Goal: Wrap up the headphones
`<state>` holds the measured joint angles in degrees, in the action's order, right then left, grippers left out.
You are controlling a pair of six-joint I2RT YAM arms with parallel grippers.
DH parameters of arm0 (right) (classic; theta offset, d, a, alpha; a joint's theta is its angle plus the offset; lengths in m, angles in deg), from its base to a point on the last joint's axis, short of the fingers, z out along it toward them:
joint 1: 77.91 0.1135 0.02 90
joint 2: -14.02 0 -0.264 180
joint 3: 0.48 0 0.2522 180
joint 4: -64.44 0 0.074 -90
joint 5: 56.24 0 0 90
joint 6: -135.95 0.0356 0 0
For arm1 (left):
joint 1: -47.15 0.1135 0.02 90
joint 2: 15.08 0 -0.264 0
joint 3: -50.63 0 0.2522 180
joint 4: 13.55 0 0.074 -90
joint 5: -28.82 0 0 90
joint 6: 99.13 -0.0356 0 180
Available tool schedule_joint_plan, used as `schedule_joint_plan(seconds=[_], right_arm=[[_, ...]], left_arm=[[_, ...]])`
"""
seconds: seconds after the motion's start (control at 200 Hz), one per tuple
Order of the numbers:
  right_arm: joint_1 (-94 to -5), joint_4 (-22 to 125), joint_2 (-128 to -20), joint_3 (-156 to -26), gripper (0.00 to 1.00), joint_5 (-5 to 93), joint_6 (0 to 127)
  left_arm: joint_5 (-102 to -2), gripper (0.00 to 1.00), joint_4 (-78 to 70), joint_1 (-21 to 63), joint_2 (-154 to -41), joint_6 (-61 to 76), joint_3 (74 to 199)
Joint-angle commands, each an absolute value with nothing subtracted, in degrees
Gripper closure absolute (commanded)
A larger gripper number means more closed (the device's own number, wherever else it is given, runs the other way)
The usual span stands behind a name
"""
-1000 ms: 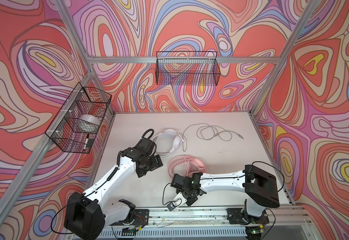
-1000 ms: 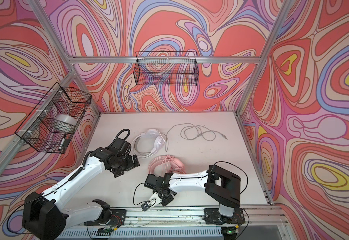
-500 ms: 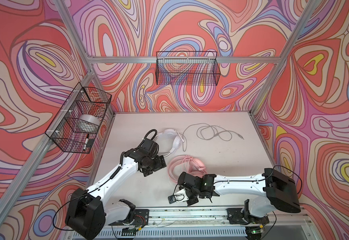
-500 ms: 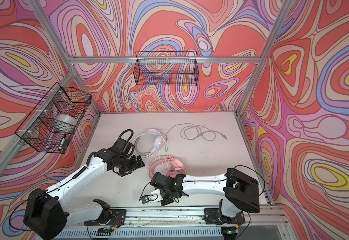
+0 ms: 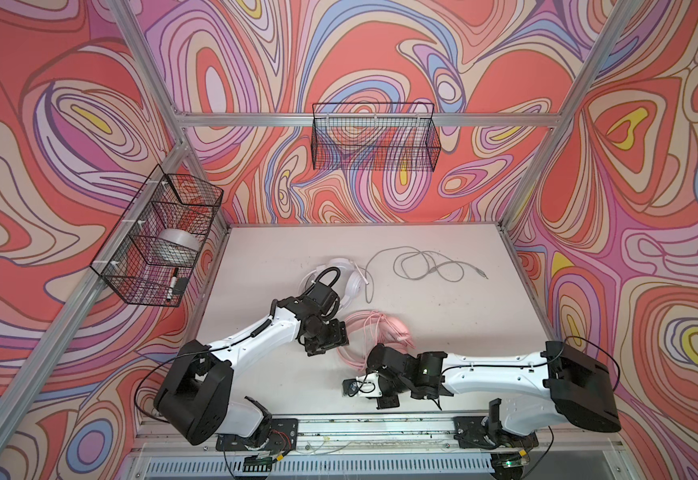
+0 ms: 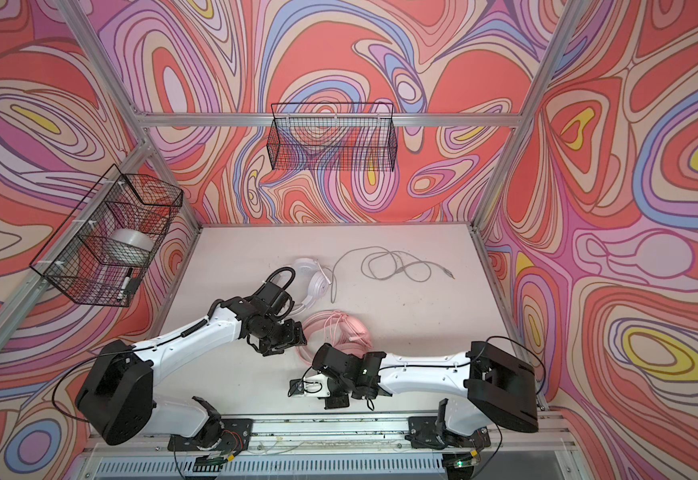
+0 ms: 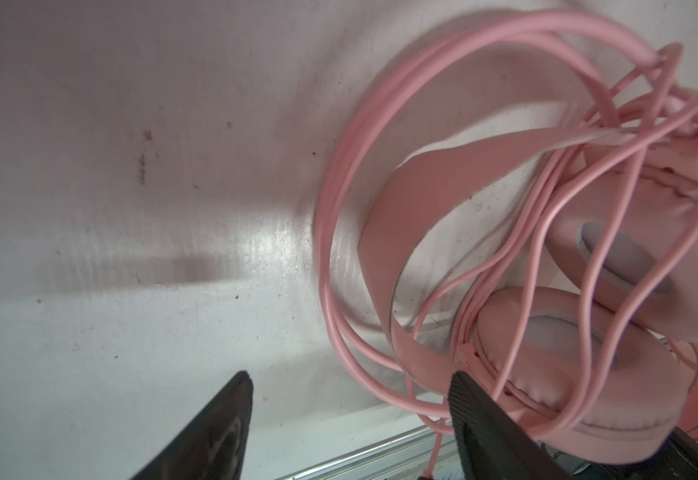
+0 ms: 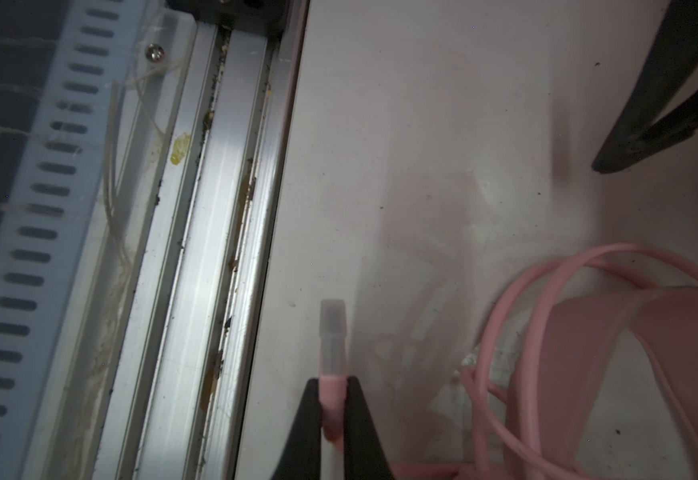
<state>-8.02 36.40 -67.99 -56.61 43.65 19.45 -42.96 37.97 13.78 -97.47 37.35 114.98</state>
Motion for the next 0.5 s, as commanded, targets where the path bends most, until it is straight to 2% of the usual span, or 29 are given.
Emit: schedule_joint_plan(seconds=[0.0, 0.496], right_arm=[[-8.56, 39.89, -66.06, -55.27, 1.00, 43.55, 23.78], [-8.91, 46.78, -62.46, -50.67, 1.00, 41.23, 33.32]], left_arm=[[-43.25, 0.25, 36.62, 13.07, -99.60, 37.31, 116.83], [-45.58, 0.45, 35.98, 10.44, -106.40, 39.30, 118.09]])
